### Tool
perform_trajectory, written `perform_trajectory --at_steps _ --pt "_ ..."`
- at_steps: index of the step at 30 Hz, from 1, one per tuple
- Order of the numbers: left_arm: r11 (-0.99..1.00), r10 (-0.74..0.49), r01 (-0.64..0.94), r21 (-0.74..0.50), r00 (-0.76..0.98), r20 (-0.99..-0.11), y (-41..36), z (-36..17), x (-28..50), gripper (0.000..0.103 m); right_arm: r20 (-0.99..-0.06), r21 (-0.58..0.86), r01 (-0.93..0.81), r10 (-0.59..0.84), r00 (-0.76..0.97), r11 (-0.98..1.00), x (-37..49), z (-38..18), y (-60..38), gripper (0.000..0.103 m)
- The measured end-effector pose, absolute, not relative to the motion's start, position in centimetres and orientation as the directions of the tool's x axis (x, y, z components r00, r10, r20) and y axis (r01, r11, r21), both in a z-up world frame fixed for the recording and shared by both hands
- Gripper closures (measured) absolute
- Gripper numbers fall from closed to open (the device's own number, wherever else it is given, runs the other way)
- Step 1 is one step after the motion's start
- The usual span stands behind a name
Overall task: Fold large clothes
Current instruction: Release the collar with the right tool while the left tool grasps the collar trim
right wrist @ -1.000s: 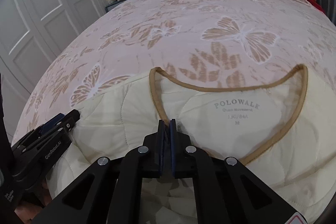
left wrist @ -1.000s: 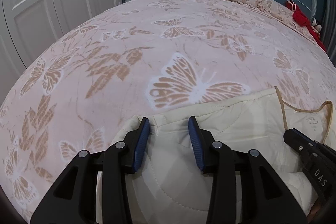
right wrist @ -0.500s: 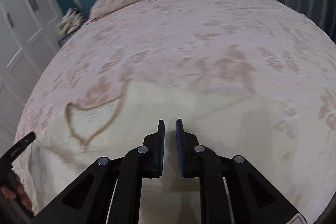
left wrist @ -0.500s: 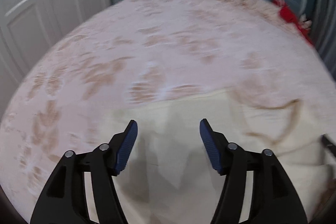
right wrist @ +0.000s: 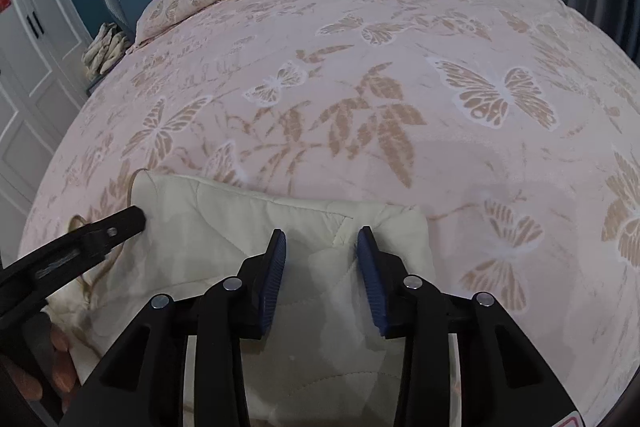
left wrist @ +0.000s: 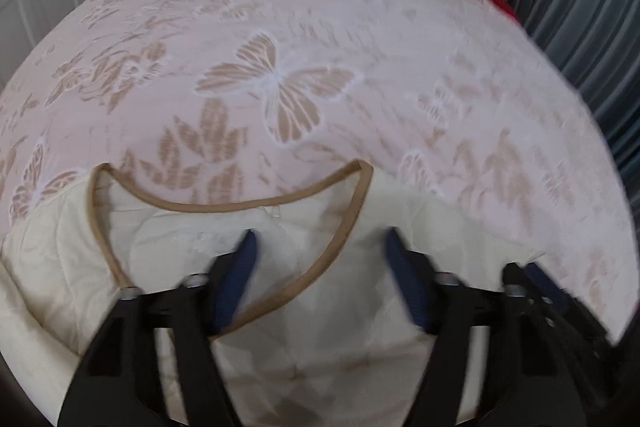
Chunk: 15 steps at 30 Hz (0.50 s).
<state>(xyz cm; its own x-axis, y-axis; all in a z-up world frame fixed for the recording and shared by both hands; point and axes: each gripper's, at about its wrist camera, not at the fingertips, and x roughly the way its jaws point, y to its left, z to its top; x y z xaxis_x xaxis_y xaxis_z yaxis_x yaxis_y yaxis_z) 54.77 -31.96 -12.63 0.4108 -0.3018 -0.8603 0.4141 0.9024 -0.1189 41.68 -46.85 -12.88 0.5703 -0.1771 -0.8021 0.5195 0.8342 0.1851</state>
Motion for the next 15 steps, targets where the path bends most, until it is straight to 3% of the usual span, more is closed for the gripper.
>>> perform_trajectory --at_steps 2,11,13,15 --pt "0.910 -0.266 0.405 -0.087 0.409 -0.873 -32.1 -13.6 54.9 0.072 -0.793 0.168 0.519 -0.197 0.576 0.838 41.6 -13.0 -46.6 0.071" --pt "0.920 -0.222 0.393 -0.006 0.507 -0.833 -32.1 -14.7 53.4 0.076 -0.810 0.118 0.517 -0.219 0.544 0.848 41.8 -14.3 -46.5 0.078" --pt "0.930 -0.189 0.367 0.021 0.529 -0.828 -31.9 -14.9 53.2 0.094 -0.813 0.099 0.520 -0.233 0.534 0.848 42.0 -14.6 -46.4 0.080" --pt "0.941 -0.197 0.340 -0.008 0.527 -0.827 -31.2 -15.2 53.6 0.096 -0.810 0.080 0.529 -0.254 0.528 0.845 42.1 -14.8 -46.3 0.081"
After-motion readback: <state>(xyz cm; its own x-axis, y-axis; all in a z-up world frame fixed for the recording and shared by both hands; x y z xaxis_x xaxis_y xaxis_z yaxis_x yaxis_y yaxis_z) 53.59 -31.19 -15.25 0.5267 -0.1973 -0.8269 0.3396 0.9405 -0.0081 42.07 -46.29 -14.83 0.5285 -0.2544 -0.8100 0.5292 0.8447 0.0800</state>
